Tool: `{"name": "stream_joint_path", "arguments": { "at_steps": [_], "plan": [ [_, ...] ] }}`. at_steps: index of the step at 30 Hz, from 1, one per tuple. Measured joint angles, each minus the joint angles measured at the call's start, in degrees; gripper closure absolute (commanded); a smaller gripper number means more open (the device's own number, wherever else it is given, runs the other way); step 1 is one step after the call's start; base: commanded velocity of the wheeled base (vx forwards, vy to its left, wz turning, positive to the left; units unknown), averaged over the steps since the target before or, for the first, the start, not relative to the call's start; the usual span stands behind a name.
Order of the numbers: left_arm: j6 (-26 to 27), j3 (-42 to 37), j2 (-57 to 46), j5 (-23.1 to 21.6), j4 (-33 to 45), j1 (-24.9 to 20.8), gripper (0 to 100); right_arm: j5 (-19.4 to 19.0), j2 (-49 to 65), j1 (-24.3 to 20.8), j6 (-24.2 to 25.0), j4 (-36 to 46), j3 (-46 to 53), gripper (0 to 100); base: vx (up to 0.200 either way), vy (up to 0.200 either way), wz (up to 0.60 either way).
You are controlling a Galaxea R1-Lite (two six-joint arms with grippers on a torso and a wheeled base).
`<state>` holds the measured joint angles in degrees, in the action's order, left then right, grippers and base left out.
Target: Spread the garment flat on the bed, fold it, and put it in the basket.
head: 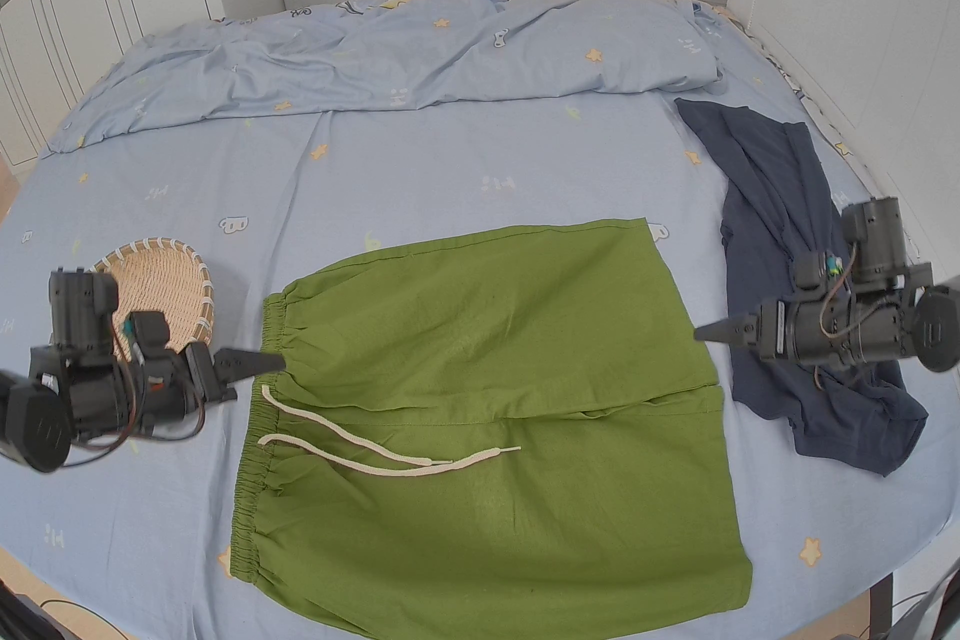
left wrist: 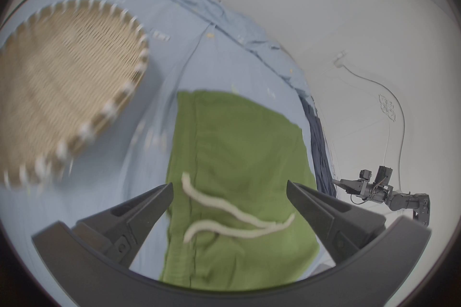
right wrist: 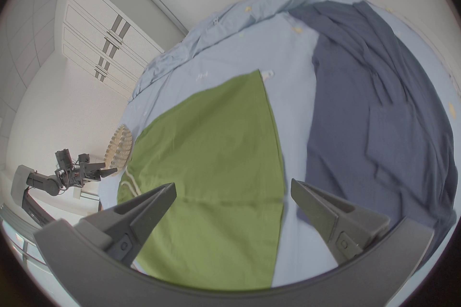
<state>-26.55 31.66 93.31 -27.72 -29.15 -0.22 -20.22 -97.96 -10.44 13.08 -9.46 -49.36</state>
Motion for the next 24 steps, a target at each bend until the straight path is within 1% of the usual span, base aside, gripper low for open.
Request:
{"name": "stream_joint_path", "arguments": {
  "at_steps": [3,5,7,11,13,19,20,21,24],
  "plan": [
    [-0.6,-7.6,-4.2,-1.4,0.0,-0.1,0,-0.9,3.4,0.0,0.5,-1.0,6.3,0,0.0,0.0,0.0],
    [-1.0,-13.4,-7.9,-3.1,0.0,-0.2,0,-1.5,5.8,0.0,0.9,-2.4,11.1,0,0.0,0.0,0.0],
    [-1.3,-18.3,-11.5,-5.4,0.1,-0.2,0,-1.9,7.8,0.0,1.2,-3.9,15.0,0,0.0,0.0,0.0],
    [-1.6,-26.8,-17.8,-12.0,1.0,-0.2,0,-2.7,11.6,-0.2,1.8,-6.9,22.0,0,0.0,0.0,0.0],
    [-1.3,-28.7,-19.8,-13.3,2.5,-0.2,0,-3.0,13.2,-0.4,2.0,-7.8,23.9,0,0.0,0.0,0.0],
    [2.2,-30.4,-21.3,-13.4,4.1,0.7,0,-3.3,15.7,-1.2,2.2,-8.4,26.3,0,0.0,0.0,0.0],
    [4.0,-30.5,-20.6,-13.3,4.0,1.5,0,-3.2,16.0,-1.2,2.2,-8.5,26.5,0,0.0,0.0,0.0],
    [4.7,-30.5,-20.3,-13.3,4.0,1.7,0,-3.3,16.1,-1.3,2.2,-8.5,26.6,0,0.0,0.0,0.0],
    [10.6,-30.6,-16.9,-13.4,3.8,4.3,0,-3.2,16.5,-1.4,2.2,-8.5,26.8,0,0.0,0.0,0.0]
  ]
}}
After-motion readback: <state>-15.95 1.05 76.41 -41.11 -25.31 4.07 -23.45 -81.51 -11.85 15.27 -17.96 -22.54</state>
